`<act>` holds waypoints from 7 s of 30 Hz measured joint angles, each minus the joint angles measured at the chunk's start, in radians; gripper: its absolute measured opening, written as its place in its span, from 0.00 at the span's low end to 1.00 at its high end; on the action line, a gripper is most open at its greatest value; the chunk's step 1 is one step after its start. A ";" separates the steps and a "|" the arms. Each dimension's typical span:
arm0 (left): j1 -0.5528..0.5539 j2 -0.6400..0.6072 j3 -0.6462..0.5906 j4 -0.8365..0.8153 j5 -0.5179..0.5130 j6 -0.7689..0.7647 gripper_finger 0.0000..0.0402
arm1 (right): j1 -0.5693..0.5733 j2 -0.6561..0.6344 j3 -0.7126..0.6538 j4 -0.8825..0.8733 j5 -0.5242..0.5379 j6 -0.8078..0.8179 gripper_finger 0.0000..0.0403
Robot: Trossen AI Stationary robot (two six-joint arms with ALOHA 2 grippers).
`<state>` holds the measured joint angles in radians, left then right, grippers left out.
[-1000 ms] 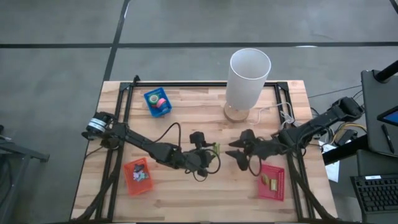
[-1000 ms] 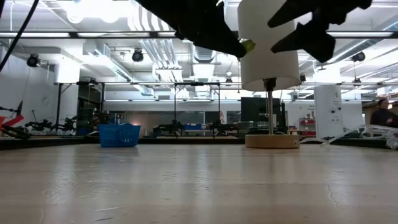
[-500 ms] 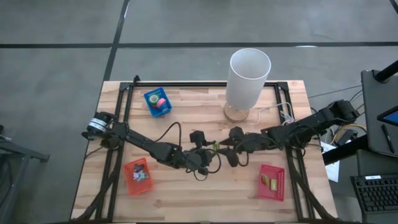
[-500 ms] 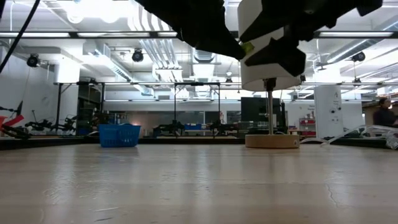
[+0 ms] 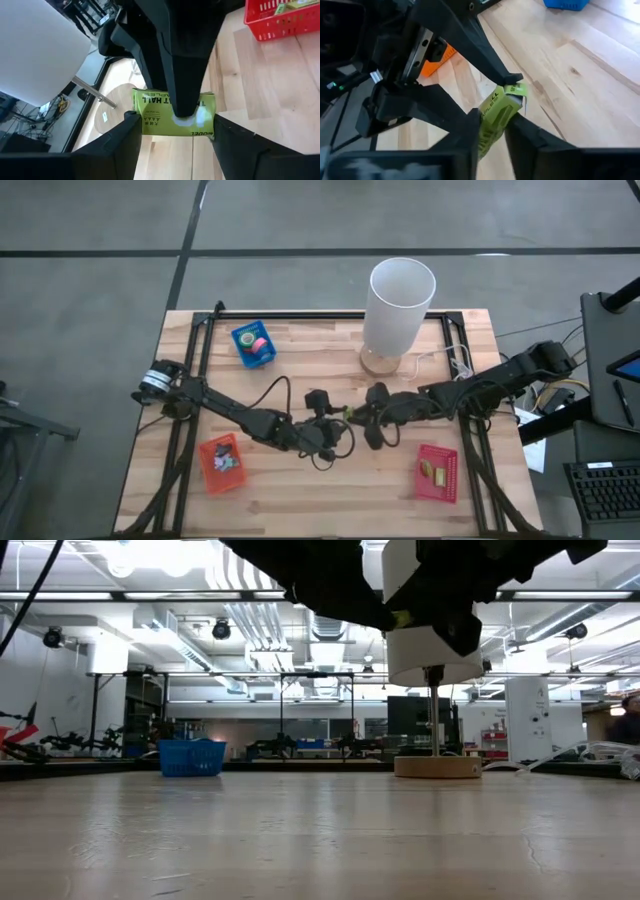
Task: Pick and place Stapler, Stapler remover, tape
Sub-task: Put the green stapler pin box into the red basket, then return to Home Position
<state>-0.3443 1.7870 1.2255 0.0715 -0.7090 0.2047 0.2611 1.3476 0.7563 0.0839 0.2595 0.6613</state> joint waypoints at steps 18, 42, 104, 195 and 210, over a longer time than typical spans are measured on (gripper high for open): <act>-0.014 -0.078 -0.001 -0.213 0.017 -0.139 0.55 | 0.110 -0.204 -0.004 -0.446 -0.190 0.179 0.12; -0.014 -0.133 -0.143 -0.393 0.037 -0.472 0.33 | 0.675 -0.172 -0.029 -0.889 -0.201 1.047 0.20; 0.727 -1.559 -1.194 0.118 1.233 -0.323 0.01 | 0.638 -1.305 -0.502 -0.315 0.466 -0.634 0.02; 0.776 -1.601 -1.214 0.111 1.206 -0.556 0.03 | 0.633 -1.319 -0.668 -0.311 0.499 -0.488 0.02; 0.776 -1.600 -1.214 0.111 1.206 -0.556 0.05 | 0.633 -1.319 -0.667 -0.311 0.499 -0.488 0.02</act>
<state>0.4314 0.1867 0.0113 0.1824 0.4965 -0.3517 0.8940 0.0288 0.0891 -0.2272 0.7589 0.1730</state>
